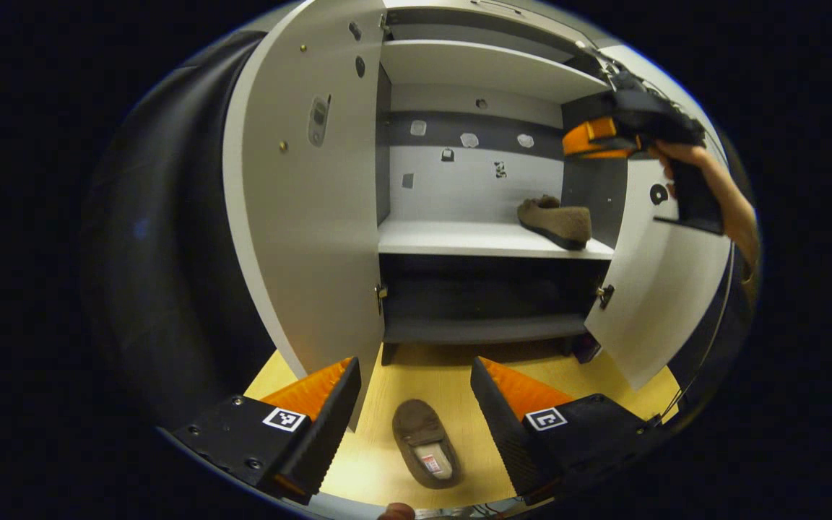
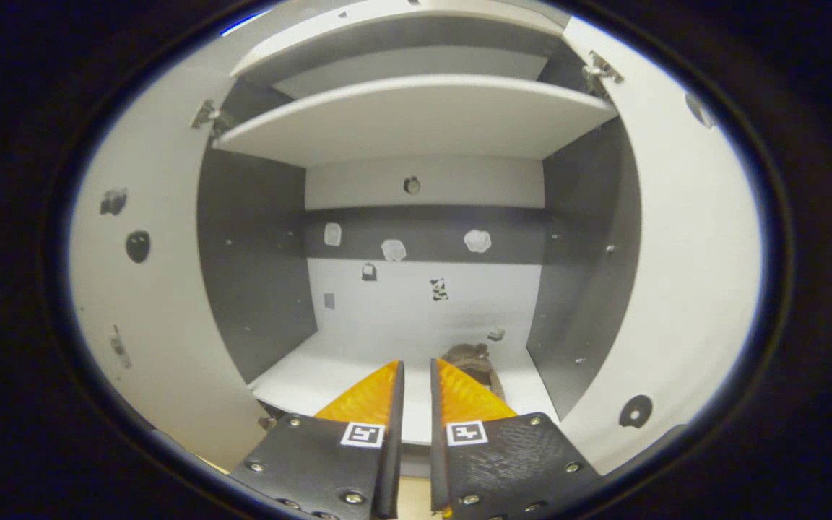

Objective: Grab one shoe with the right hand and put it into the shoe cabinet, grab the other shoe with the left hand and put it into the shoe cabinet; then close the right door with the right hand and the left door with the left hand.

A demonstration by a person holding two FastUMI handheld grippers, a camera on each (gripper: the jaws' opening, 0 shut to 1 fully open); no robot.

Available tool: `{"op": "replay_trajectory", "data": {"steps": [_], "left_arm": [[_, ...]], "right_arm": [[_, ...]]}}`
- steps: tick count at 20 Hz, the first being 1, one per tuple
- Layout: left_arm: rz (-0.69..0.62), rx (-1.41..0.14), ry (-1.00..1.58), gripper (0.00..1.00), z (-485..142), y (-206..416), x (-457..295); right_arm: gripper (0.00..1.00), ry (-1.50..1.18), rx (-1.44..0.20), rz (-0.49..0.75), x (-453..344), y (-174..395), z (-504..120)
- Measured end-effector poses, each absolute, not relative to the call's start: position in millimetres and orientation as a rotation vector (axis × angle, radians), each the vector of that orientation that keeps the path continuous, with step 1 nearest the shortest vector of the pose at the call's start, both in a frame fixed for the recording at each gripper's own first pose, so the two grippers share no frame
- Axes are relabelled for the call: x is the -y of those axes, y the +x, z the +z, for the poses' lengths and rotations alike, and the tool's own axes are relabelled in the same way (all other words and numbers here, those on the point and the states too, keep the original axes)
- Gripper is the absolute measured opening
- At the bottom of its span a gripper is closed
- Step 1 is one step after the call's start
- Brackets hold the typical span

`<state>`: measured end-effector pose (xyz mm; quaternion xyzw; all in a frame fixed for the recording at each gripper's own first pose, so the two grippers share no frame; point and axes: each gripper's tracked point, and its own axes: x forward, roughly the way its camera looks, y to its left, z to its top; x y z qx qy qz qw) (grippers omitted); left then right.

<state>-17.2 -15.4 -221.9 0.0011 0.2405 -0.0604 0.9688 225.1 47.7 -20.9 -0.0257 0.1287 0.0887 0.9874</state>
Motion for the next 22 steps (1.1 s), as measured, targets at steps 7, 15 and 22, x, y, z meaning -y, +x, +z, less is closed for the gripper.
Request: {"op": "replay_trajectory", "data": {"steps": [7,15,22], "left_arm": [[-0.136,-0.68,0.006,0.95,-310.0,-29.2,23.9],[-0.109,-0.838,0.02,0.96,-386.2,-44.1,9.9],[-0.081,-0.871,0.009,0.96,-429.7,-35.1,-9.0]], "right_arm": [[0.17,-0.078,-0.126,0.125,-9.9,159.1,51.9],[0.19,-0.053,-0.093,0.151,-6.1,112.3,81.6],[0.2,-0.067,-0.081,0.173,-12.7,82.5,89.5]]}}
